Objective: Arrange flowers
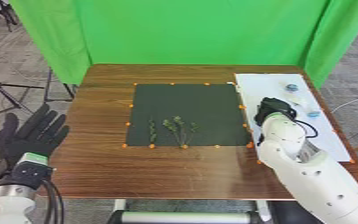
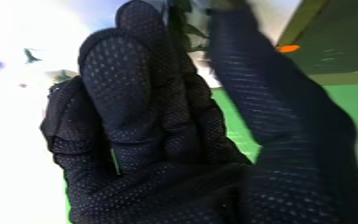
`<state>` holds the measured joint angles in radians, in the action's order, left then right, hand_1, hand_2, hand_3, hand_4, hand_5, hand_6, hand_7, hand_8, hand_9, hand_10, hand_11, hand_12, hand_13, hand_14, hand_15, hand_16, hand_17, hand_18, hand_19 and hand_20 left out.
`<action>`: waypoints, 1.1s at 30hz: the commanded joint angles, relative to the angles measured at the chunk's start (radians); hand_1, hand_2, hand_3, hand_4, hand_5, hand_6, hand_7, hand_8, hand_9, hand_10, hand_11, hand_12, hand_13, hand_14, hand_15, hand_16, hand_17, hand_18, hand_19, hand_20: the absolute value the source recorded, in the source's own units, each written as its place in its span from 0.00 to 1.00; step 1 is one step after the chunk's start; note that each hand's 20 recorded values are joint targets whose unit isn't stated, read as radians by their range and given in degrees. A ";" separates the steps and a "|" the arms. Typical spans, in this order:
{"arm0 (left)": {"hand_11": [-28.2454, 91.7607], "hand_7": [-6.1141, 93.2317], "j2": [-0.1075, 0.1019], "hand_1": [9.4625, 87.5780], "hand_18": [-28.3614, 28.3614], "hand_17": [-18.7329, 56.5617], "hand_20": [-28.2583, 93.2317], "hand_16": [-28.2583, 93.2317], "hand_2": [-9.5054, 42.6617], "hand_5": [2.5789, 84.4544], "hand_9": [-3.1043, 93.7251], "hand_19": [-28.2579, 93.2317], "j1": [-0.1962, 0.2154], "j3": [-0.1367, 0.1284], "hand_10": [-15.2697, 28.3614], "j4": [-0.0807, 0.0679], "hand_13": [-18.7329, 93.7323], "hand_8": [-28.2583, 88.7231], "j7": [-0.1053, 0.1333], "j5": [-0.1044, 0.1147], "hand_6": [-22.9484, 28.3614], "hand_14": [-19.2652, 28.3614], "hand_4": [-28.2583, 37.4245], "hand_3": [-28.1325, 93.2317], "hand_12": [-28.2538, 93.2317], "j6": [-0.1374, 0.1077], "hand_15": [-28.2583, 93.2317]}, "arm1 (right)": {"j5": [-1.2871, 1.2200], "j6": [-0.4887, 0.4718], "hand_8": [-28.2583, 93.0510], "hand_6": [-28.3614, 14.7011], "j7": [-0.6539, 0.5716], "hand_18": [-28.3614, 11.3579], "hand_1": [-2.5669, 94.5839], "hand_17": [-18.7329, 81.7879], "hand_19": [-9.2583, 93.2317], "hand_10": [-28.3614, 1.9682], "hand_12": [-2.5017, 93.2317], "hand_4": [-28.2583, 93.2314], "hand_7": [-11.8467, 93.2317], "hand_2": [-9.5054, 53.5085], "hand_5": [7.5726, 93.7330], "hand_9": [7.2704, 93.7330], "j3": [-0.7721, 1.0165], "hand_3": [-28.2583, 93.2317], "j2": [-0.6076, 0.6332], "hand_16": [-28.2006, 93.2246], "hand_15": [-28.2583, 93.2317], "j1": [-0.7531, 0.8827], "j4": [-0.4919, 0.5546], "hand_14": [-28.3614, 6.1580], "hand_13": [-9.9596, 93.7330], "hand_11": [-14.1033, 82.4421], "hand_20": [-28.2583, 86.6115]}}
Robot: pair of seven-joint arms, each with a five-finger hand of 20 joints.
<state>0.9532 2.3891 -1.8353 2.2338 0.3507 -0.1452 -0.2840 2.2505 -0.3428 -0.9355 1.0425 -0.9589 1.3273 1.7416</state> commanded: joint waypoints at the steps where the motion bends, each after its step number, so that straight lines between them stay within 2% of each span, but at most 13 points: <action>1: 0.44 0.21 0.012 0.21 0.70 0.19 0.30 0.15 0.42 0.46 0.37 0.47 0.015 0.008 0.69 0.005 0.37 0.16 0.008 0.023 0.60 0.70 0.00 0.82 0.31 -0.037 0.55 | -0.070 0.021 0.35 0.59 -0.015 0.10 0.61 0.62 0.98 0.62 0.50 0.00 0.61 0.00 0.62 0.86 0.011 0.83 0.000 0.57 0.65 0.108 -0.042 0.63 0.85 0.33 0.52; 3: 0.44 0.21 0.012 0.21 0.70 0.19 0.30 0.15 0.42 0.46 0.37 0.47 0.016 0.011 0.69 0.012 0.37 0.16 0.012 0.027 0.60 0.70 0.00 0.82 0.31 -0.060 0.55 | -0.085 0.115 0.34 0.61 -0.004 0.10 0.62 0.63 0.98 0.64 0.51 0.00 0.64 0.00 0.63 0.88 0.032 0.84 0.007 0.58 0.63 0.135 -0.031 0.65 0.86 0.33 0.52; 4: 0.44 0.22 0.013 0.21 0.70 0.19 0.30 0.15 0.42 0.46 0.37 0.47 0.015 0.013 0.69 0.013 0.37 0.16 0.015 0.031 0.60 0.70 0.00 0.82 0.31 -0.063 0.55 | -0.082 0.140 0.34 0.62 0.003 0.10 0.63 0.63 0.98 0.65 0.51 0.00 0.65 0.00 0.63 0.89 0.046 0.84 0.009 0.59 0.63 0.146 -0.024 0.66 0.87 0.33 0.52; 7: 0.45 0.22 0.009 0.21 0.70 0.18 0.30 0.15 0.42 0.46 0.37 0.47 0.026 0.009 0.69 0.019 0.37 0.16 0.024 0.035 0.60 0.71 0.00 0.82 0.31 -0.057 0.56 | -0.055 0.213 0.35 0.62 0.012 0.08 0.63 0.64 0.98 0.70 0.55 0.01 0.64 0.00 0.66 0.91 0.073 0.87 0.017 0.60 0.62 0.165 0.003 0.69 0.90 0.34 0.53; 12: 0.45 0.22 0.006 0.21 0.70 0.18 0.30 0.15 0.42 0.47 0.37 0.48 0.022 0.013 0.69 0.019 0.37 0.16 0.030 0.033 0.60 0.71 0.00 0.82 0.31 -0.055 0.56 | -0.020 0.290 0.35 0.62 0.024 0.08 0.62 0.65 0.99 0.71 0.56 0.04 0.64 0.00 0.67 0.92 0.105 0.88 0.030 0.60 0.63 0.181 0.077 0.68 0.91 0.35 0.53; 14: 0.45 0.23 0.007 0.21 0.70 0.18 0.30 0.15 0.42 0.47 0.37 0.48 0.021 0.010 0.69 0.021 0.37 0.16 0.028 0.035 0.60 0.71 0.00 0.82 0.30 -0.062 0.56 | -0.041 0.327 0.35 0.62 0.040 0.08 0.62 0.65 0.99 0.70 0.57 0.04 0.64 0.00 0.68 0.92 0.114 0.88 0.038 0.60 0.64 0.186 0.122 0.68 0.91 0.36 0.53; 19: 0.45 0.23 0.001 0.21 0.70 0.18 0.30 0.15 0.42 0.47 0.37 0.48 0.020 0.010 0.69 0.020 0.37 0.16 0.033 0.035 0.60 0.71 0.00 0.82 0.30 -0.062 0.57 | -0.017 0.324 0.35 0.61 0.086 0.07 0.62 0.64 0.99 0.70 0.57 0.04 0.64 0.00 0.68 0.92 0.096 0.88 0.045 0.60 0.64 0.176 0.215 0.69 0.91 0.36 0.53; 23: 0.45 0.23 0.003 0.21 0.70 0.18 0.30 0.15 0.43 0.47 0.37 0.48 0.016 0.011 0.69 0.020 0.37 0.16 0.019 0.032 0.60 0.71 0.00 0.82 0.30 -0.071 0.57 | 0.007 0.314 0.35 0.61 0.096 0.07 0.62 0.64 0.99 0.70 0.58 0.05 0.64 0.00 0.67 0.92 0.056 0.88 0.036 0.60 0.64 0.164 0.251 0.69 0.90 0.36 0.53; 27: 0.45 0.23 -0.005 0.21 0.70 0.18 0.30 0.15 0.43 0.47 0.37 0.48 0.018 0.011 0.69 0.023 0.37 0.16 0.023 0.041 0.60 0.71 0.00 0.82 0.30 -0.084 0.57 | 0.015 0.254 0.35 0.62 0.083 0.07 0.61 0.64 0.99 0.70 0.57 0.06 0.64 0.00 0.67 0.92 0.005 0.88 -0.020 0.60 0.64 0.134 0.239 0.69 0.90 0.36 0.53; 29: 0.45 0.23 -0.009 0.21 0.70 0.18 0.30 0.15 0.43 0.47 0.37 0.48 0.015 0.013 0.69 0.027 0.37 0.16 0.031 0.043 0.60 0.71 0.00 0.82 0.30 -0.112 0.57 | 0.024 0.205 0.35 0.62 0.071 0.07 0.59 0.65 0.99 0.70 0.57 0.09 0.63 0.00 0.69 0.93 0.004 0.89 -0.076 0.60 0.64 0.132 0.235 0.69 0.91 0.36 0.53; 30: 0.45 0.23 -0.010 0.21 0.70 0.18 0.30 0.15 0.43 0.47 0.37 0.48 0.017 0.011 0.69 0.027 0.37 0.16 0.036 0.046 0.60 0.71 0.00 0.82 0.30 -0.107 0.57 | 0.041 0.203 0.35 0.62 0.062 0.07 0.59 0.65 0.99 0.70 0.57 0.10 0.63 0.00 0.69 0.93 -0.010 0.89 -0.098 0.60 0.64 0.128 0.228 0.69 0.91 0.36 0.53; 31: 0.45 0.23 -0.012 0.21 0.70 0.18 0.30 0.15 0.43 0.47 0.37 0.48 -0.001 0.019 0.69 0.019 0.37 0.16 0.022 0.043 0.60 0.71 0.00 0.82 0.30 -0.104 0.57 | 0.068 0.191 0.36 0.62 0.049 0.07 0.59 0.65 0.99 0.70 0.57 0.10 0.63 0.00 0.70 0.94 -0.012 0.89 -0.120 0.60 0.64 0.133 0.224 0.69 0.92 0.36 0.53; 33: 0.46 0.23 -0.016 0.21 0.70 0.18 0.30 0.15 0.43 0.47 0.37 0.48 -0.005 0.025 0.69 0.018 0.37 0.16 0.024 0.043 0.60 0.71 0.00 0.82 0.31 -0.105 0.57 | 0.100 0.187 0.36 0.62 0.047 0.06 0.58 0.65 1.00 0.70 0.57 0.12 0.62 0.00 0.70 0.94 -0.034 0.89 -0.151 0.60 0.64 0.121 0.198 0.69 0.92 0.36 0.53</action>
<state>0.9488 2.3989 -1.8242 2.2502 0.3788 -0.1116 -0.3673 2.2694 -0.1016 -0.8551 1.0571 -0.9631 1.4601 1.9791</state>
